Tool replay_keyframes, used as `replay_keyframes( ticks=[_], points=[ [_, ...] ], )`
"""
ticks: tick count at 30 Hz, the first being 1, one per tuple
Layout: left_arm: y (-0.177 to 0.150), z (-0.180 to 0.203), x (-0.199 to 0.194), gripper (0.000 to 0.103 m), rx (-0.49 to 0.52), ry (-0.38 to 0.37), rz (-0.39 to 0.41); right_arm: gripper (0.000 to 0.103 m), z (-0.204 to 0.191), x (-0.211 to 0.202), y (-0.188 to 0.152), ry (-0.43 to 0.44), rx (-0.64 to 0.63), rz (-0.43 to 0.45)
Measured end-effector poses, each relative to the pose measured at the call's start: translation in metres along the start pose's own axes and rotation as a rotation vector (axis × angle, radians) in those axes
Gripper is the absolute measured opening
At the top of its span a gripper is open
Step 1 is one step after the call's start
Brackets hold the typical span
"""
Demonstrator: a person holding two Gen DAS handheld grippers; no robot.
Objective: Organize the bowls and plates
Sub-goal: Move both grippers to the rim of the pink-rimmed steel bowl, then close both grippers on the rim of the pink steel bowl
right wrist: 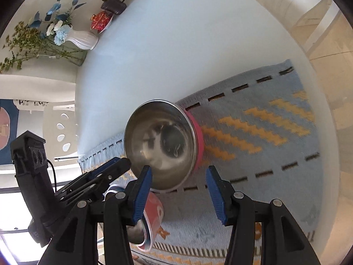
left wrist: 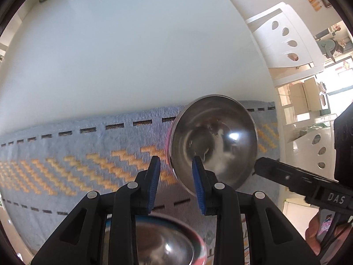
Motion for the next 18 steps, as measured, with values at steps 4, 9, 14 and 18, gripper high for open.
replay_keyframes(
  ticks=[4,9,14,18],
  points=[
    [0.004,0.0,0.017,0.026,0.002,0.001,-0.029,0.049,0.007,0.022,0.011,0.009,0.021,-0.014],
    [0.005,-0.001,0.025,0.015,0.015,0.009,-0.012,0.049,0.014,0.044,0.017,0.01,0.042,-0.033],
    [0.008,-0.004,0.021,0.009,0.063,0.064,0.025,0.029,0.021,0.051,0.025,0.003,0.053,-0.017],
    [0.009,-0.006,0.017,0.009,0.064,0.045,0.033,0.015,0.023,0.051,0.027,-0.028,0.04,0.013]
  ],
)
Point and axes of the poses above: each gripper's, at about its wrist camera, not at the fingertips, and x roughly the way its jaws point, z to its right, y to its top, the point moved 5 cm from there along x, roughly the way its jaws point, and after that the axes turned 1 degree about x, right-handed, at the moved point
